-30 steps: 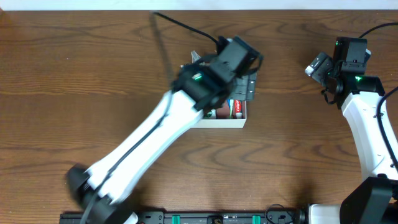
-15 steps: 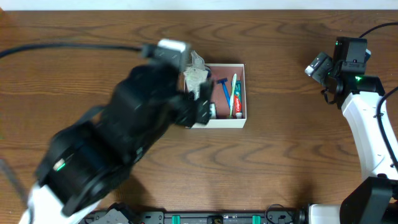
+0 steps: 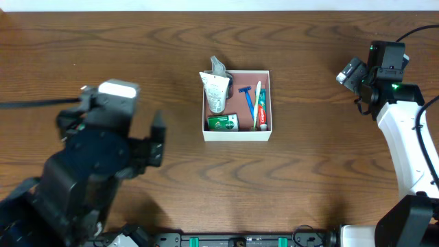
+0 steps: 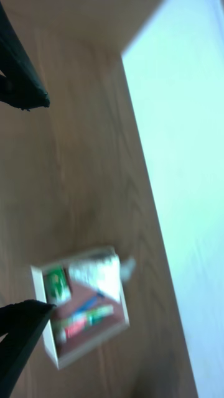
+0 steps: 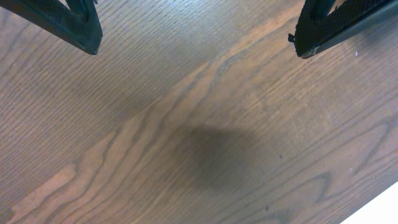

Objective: Pack container
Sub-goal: 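Open the left gripper and withdraw it from the box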

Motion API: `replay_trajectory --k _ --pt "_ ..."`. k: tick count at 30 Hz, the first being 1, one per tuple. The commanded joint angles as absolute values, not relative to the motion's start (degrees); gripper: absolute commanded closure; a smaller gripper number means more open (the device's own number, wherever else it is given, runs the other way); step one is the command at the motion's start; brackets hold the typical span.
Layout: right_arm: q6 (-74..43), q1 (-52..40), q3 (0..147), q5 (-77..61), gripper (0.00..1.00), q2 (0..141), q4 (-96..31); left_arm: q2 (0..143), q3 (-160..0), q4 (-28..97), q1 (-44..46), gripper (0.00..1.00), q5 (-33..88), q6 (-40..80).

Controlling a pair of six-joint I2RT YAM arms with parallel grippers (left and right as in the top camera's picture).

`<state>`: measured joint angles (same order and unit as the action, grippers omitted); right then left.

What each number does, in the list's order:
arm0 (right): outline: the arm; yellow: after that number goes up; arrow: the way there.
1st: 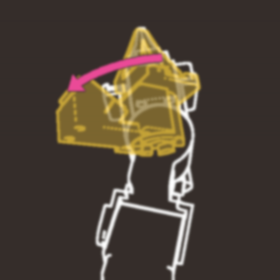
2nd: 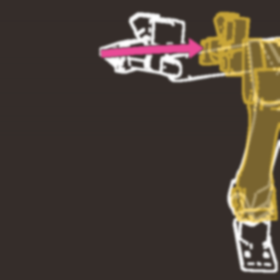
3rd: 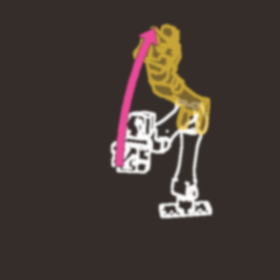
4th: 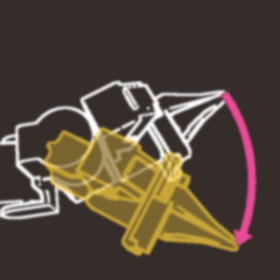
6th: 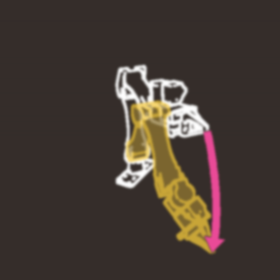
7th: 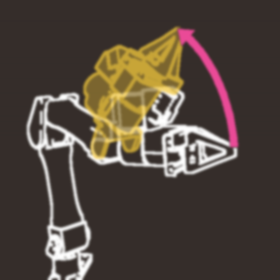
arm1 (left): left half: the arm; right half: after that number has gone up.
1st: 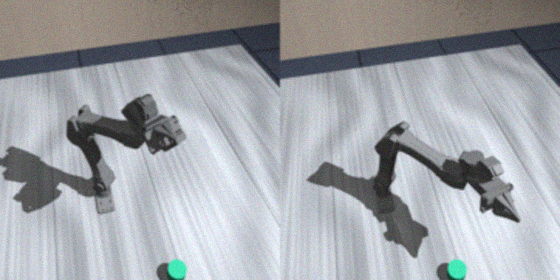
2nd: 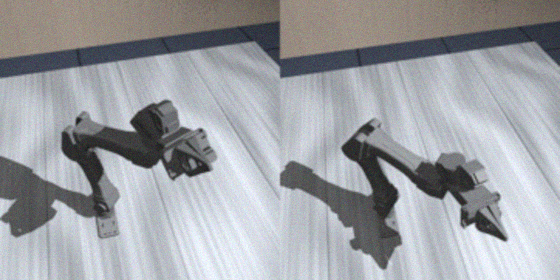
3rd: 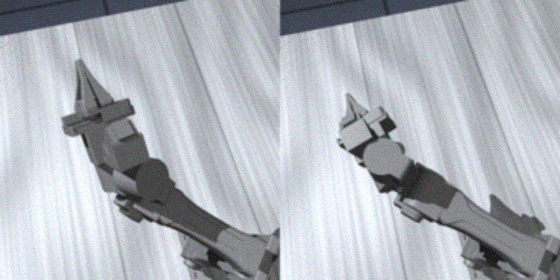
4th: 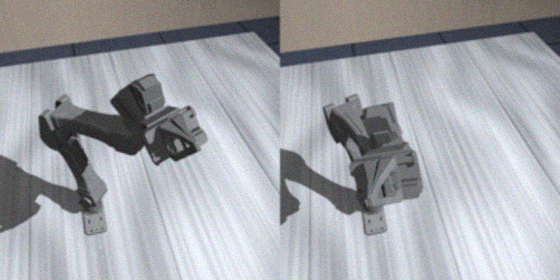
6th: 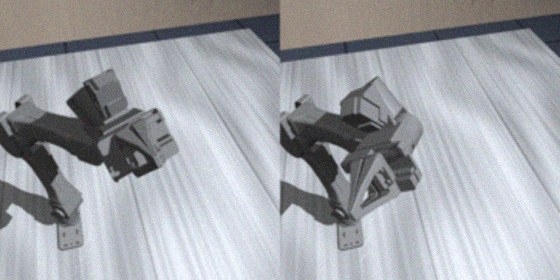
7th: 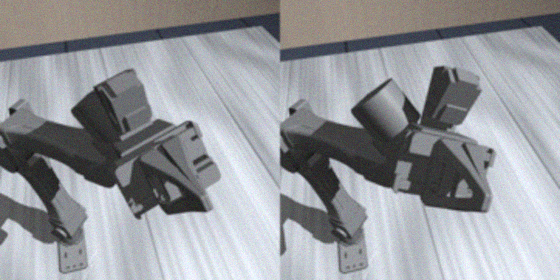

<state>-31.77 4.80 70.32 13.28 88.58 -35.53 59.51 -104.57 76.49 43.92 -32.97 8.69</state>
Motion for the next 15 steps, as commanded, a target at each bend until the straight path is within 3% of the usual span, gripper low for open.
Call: replay_trajectory --k 1,7,15 --pt "-31.00 5.30 70.50 13.45 0.01 88.84 -35.59 57.34 -105.14 78.81 43.68 0.02 -40.25 7.35" --pt "-31.00 5.30 70.50 13.45 0.01 88.84 -35.59 53.01 -104.09 81.19 40.47 0.02 -41.12 7.77" --pt "-31.00 5.30 70.50 13.45 0.01 88.84 -35.59 45.34 -97.58 77.65 24.16 0.02 -28.60 8.25"
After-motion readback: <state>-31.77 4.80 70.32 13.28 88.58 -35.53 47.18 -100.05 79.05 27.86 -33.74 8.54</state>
